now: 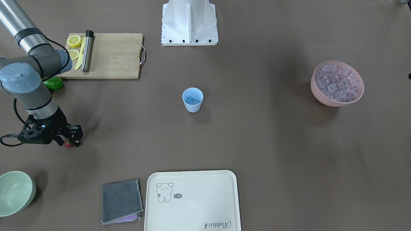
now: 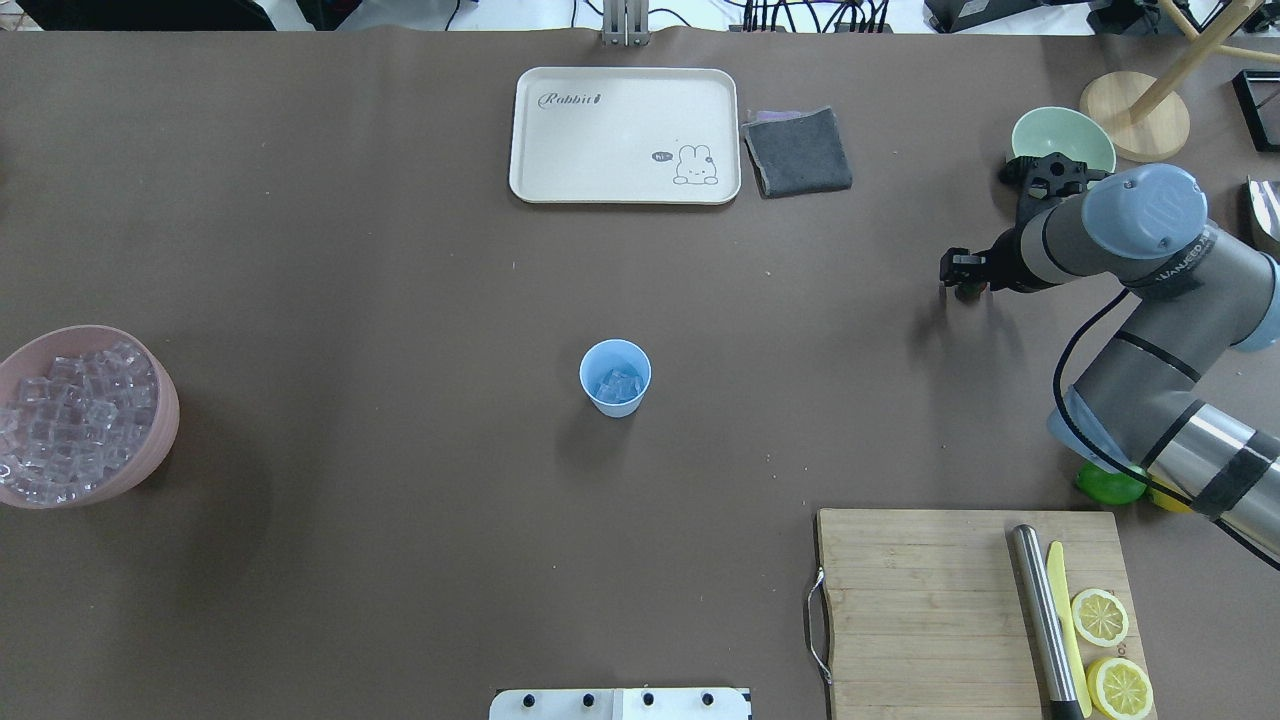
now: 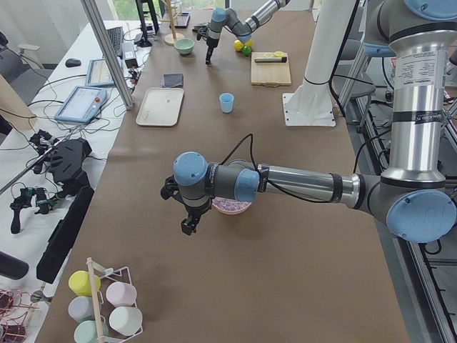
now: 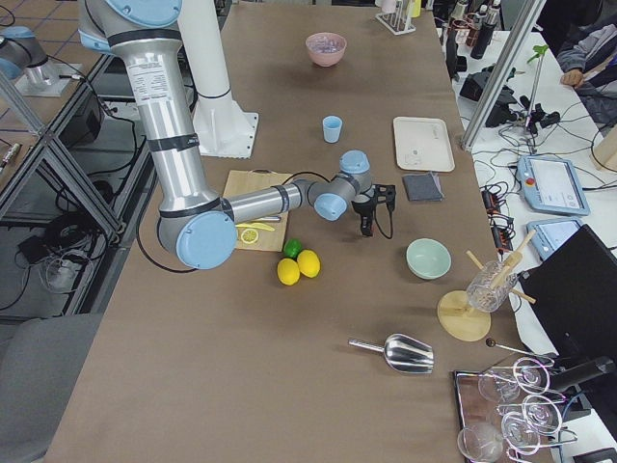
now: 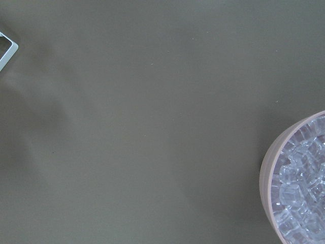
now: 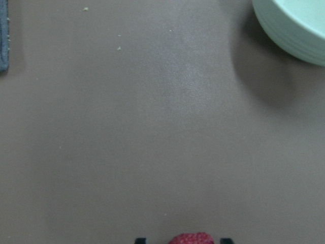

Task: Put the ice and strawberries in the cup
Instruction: 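Lower the right gripper onto the red strawberry and grasp it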

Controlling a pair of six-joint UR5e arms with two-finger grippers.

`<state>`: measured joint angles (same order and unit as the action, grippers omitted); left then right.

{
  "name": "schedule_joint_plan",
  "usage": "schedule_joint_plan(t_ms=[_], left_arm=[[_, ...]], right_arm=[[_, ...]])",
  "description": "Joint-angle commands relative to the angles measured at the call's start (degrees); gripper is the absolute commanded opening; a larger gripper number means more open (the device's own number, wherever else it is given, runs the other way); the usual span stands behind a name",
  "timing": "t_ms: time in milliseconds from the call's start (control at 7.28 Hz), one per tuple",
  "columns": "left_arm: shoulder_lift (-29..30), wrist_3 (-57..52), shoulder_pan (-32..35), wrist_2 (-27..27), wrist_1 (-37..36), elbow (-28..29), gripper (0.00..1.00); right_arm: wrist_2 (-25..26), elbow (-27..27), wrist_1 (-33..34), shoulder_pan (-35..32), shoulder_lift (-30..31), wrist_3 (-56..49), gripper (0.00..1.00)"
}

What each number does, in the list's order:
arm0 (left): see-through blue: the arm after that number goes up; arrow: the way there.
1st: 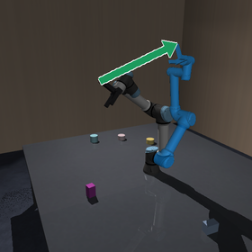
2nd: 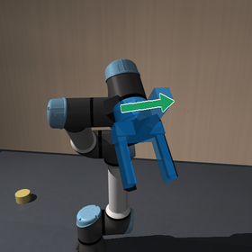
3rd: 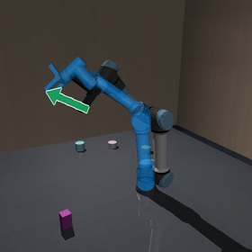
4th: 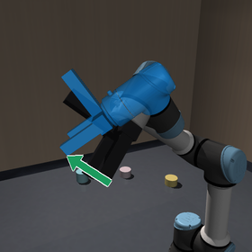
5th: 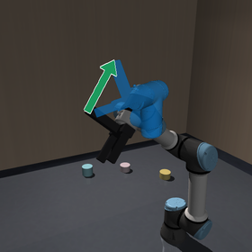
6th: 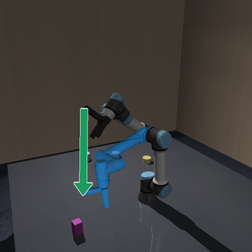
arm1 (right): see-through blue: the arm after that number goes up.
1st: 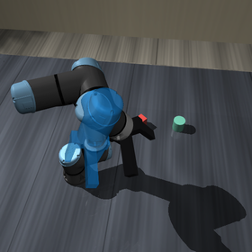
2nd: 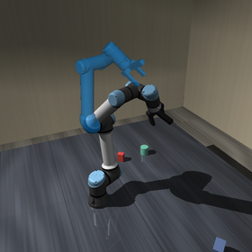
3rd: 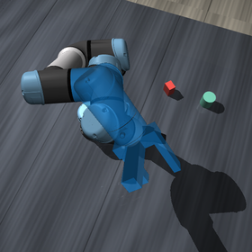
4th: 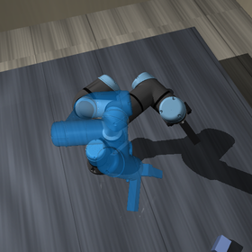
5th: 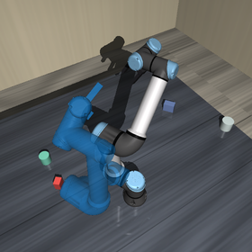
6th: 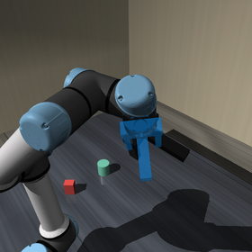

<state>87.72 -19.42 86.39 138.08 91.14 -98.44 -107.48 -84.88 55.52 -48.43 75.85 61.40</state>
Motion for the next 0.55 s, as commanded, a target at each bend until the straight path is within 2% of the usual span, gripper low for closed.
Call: schedule_joint_plan(t_ms=[0,137,412], left_arm=[[0.00,0.00,0.00,0.00,0.00,0.00,0.98],[0.00,0.00,0.00,0.00,0.00,0.09,0.98],[0.00,0.00,0.00,0.00,0.00,0.53,0.98]], right_arm=[[1.29,-1.33,0.03,0.00,0.70,-0.06,0.00],[1.13,-4.04,1.07,0.00,0.70,0.29,0.00],[0.87,-16.57,13.93,0.35,-0.52,4.39,0.00]])
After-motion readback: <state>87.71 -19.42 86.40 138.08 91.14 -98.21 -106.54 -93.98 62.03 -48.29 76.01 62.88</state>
